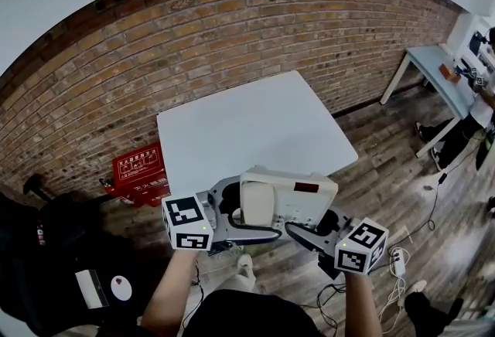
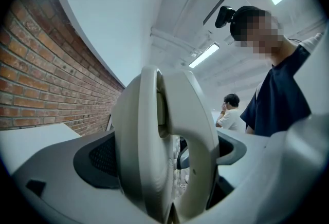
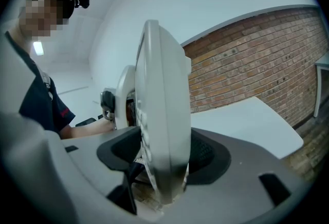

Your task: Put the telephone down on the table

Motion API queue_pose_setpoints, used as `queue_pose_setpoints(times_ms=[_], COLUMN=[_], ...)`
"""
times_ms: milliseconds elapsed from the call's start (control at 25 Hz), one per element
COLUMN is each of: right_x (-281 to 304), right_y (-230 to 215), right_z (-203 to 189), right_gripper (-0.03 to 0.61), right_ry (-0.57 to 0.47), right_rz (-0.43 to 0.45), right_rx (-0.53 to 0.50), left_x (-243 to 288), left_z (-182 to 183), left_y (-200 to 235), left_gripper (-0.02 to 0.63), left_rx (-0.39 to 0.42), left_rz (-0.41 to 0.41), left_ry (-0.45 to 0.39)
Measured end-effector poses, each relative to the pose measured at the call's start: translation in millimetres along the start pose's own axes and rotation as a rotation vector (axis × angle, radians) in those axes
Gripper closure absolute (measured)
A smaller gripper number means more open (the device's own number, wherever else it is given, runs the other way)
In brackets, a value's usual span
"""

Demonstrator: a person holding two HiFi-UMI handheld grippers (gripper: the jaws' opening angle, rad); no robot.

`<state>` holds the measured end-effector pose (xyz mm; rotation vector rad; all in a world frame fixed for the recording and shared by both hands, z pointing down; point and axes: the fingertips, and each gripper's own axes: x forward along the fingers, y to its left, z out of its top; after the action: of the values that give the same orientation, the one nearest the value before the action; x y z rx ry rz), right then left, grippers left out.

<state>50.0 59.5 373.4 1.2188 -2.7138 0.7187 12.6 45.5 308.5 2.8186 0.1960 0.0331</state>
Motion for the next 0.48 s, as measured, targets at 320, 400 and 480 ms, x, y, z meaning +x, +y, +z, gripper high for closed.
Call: queue_pose_setpoints(times_ms=[320, 400, 480], right_x=[34.0, 42.1, 50.8], right_y=[-17.0, -19.2, -22.9], right_z=[16.7, 21.2, 25.2], right_gripper=[0.310, 0.310, 0.310], right_ry=[0.010, 0.006, 0.002], right_rz=[-0.024, -0.028, -0.032], right_rx=[0.011, 0.015, 0.023], left_x=[-14.7, -19.3, -23.2], left_z=[12.2, 16.4, 20.1], left_y=[38.5, 46.0, 55.2], left_gripper=[0.104, 0.104, 0.104], left_rx=[-0.008, -0.007, -0.008], left_rz=[-0.026, -0.034, -0.042], left_ry=[-0.002, -0.005, -0.006])
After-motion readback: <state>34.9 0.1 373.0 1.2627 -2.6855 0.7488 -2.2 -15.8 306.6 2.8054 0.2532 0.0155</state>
